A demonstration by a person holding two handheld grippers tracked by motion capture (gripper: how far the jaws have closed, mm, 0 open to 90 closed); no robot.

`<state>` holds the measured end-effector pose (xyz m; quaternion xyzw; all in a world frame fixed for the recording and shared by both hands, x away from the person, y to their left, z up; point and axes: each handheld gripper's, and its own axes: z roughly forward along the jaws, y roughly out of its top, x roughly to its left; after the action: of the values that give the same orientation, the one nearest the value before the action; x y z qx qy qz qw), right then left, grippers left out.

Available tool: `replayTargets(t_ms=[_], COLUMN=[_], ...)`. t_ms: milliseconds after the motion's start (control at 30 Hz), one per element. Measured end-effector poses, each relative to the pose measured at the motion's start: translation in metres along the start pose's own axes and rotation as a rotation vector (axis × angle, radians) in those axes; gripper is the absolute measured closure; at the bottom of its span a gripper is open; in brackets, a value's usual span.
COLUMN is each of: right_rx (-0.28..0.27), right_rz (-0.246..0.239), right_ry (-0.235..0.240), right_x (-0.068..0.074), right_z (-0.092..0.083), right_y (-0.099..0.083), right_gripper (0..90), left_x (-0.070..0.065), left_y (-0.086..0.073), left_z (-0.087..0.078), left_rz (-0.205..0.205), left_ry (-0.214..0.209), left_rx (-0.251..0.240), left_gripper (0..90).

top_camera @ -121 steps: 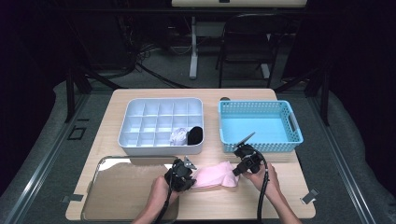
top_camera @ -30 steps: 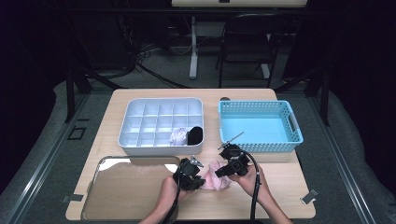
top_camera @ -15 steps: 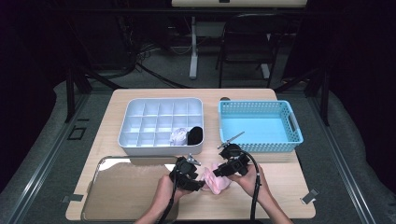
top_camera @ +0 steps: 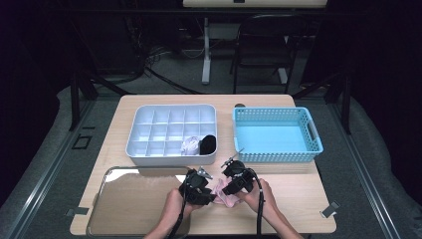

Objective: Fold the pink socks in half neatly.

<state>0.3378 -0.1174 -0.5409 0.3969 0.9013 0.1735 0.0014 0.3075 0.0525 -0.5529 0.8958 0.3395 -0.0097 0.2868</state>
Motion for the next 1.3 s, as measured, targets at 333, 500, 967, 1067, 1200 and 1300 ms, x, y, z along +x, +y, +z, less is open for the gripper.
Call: replayTargets(t_ms=[333, 500, 967, 1067, 1200, 1300], right_rx=[-0.057, -0.097, -0.080, -0.069, -0.043, -0.036], right_rz=[0.007, 0.007, -0.044, -0.043, -0.050, -0.056], right_ry=[0.036, 0.071, 0.147, 0.151, 0.146, 0.153], right_x=[-0.003, -0.005, 0.007, 0.006, 0.002, 0.001], right_z=[-0.009, -0.028, -0.023, -0.018, -0.010, -0.007], right_y=[-0.001, -0.004, -0.005, -0.005, -0.005, -0.005], right_gripper=[87.2, 87.4, 87.3, 87.2, 87.1, 86.4], left_x=[0.002, 0.001, 0.003, 0.004, 0.011, 0.015], left_y=[0.002, 0.003, 0.003, 0.003, 0.001, 0.000], left_z=[0.008, 0.008, 0.012, 0.011, 0.005, -0.003], left_rz=[-0.016, -0.017, -0.026, -0.028, -0.047, -0.058], left_ry=[-0.010, -0.011, -0.018, -0.023, -0.039, -0.030], left_rx=[-0.021, -0.028, -0.034, -0.032, -0.039, -0.050], left_gripper=[81.4, 81.5, 81.3, 79.2, 67.1, 61.2])
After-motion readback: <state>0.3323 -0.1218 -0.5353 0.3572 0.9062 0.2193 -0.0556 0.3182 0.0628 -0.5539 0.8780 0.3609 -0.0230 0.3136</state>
